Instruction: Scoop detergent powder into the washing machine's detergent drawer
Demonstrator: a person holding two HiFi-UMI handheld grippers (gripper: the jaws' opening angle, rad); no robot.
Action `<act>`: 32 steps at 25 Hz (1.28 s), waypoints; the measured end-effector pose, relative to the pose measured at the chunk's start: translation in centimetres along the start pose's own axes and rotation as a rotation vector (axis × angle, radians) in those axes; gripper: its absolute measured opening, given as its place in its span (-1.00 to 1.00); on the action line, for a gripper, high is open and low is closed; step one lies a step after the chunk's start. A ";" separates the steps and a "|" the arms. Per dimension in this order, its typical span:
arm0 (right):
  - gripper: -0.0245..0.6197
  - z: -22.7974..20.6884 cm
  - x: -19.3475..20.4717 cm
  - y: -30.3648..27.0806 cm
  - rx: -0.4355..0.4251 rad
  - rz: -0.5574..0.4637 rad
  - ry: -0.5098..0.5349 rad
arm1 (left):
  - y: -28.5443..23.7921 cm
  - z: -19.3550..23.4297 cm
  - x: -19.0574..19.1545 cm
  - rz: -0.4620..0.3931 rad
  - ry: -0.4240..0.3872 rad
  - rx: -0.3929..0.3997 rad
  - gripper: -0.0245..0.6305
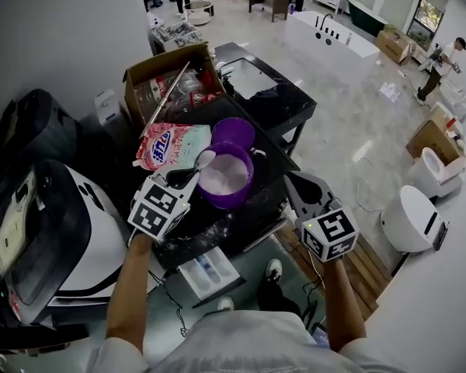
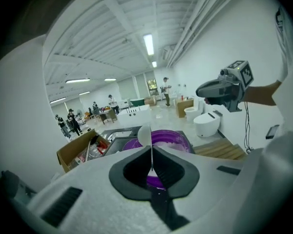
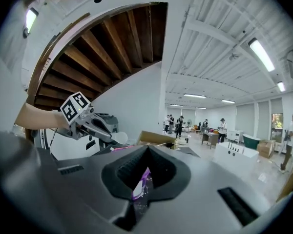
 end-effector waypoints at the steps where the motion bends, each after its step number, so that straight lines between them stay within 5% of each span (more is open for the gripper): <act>1: -0.91 -0.5 0.2 -0.8 -0.015 0.008 -0.006 | -0.8 0.3 -0.3 0.032 -0.016 0.000 -0.88; 11: -0.91 -4.0 3.2 -6.0 -0.141 0.066 -0.060 | -6.9 2.5 -0.7 0.326 -0.028 0.104 -0.88; 19: -0.91 -6.1 4.1 -9.1 -0.200 0.080 -0.045 | -8.9 3.8 -0.6 0.501 0.017 0.169 -0.88; 32: -0.91 -6.7 4.6 -11.5 -0.288 0.090 -0.059 | -11.6 3.4 0.1 0.742 -0.025 0.223 -0.88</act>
Point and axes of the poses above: the fingertips, and each gripper's own axes: y backward along the fingers, z to its left, x out of its underside, the point moved 9 cm from there along y, backward along the fingers, and after that the axes turned 15 degrees about x, right-handed, at the moved point
